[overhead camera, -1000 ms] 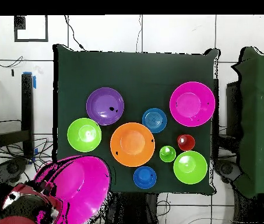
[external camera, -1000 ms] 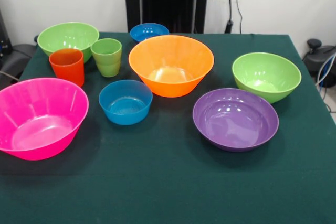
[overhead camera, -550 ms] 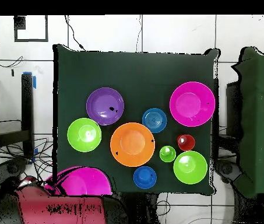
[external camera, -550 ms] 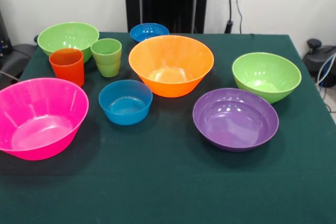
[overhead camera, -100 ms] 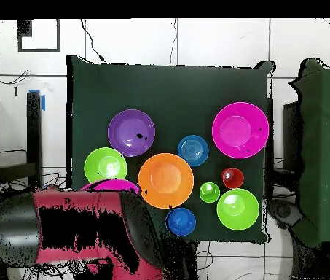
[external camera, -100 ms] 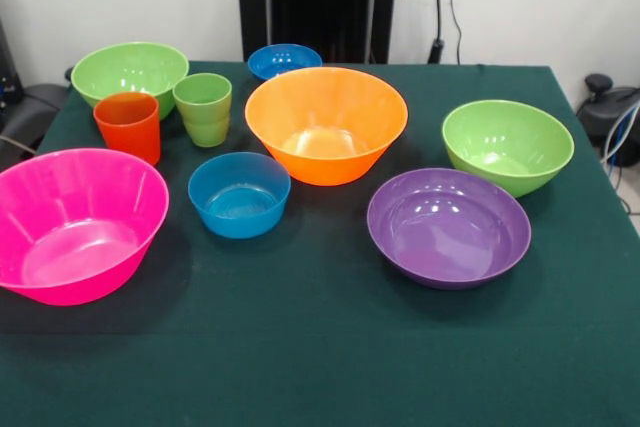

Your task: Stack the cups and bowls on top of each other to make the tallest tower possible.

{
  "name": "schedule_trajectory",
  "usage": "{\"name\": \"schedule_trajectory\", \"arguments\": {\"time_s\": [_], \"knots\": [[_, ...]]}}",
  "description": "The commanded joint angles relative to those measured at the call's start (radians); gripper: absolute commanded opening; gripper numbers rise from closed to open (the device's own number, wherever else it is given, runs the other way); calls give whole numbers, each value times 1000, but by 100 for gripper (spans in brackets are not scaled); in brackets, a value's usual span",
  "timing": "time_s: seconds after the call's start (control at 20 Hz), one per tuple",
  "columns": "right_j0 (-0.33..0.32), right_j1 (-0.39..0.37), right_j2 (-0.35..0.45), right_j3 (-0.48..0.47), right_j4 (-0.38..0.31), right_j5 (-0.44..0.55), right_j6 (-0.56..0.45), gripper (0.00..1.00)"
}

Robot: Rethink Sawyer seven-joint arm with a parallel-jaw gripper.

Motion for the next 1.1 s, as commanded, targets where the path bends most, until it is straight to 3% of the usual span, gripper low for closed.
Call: {"name": "schedule_trajectory", "arguments": {"time_s": [0.05,0.8,1.1], "knots": [[-13,130,98,-14,-121,-76,-96,0],[-42,354,133,-39,-216,-306,-96,0],[-26,428,125,-49,-253,-404,-42,0]]}}
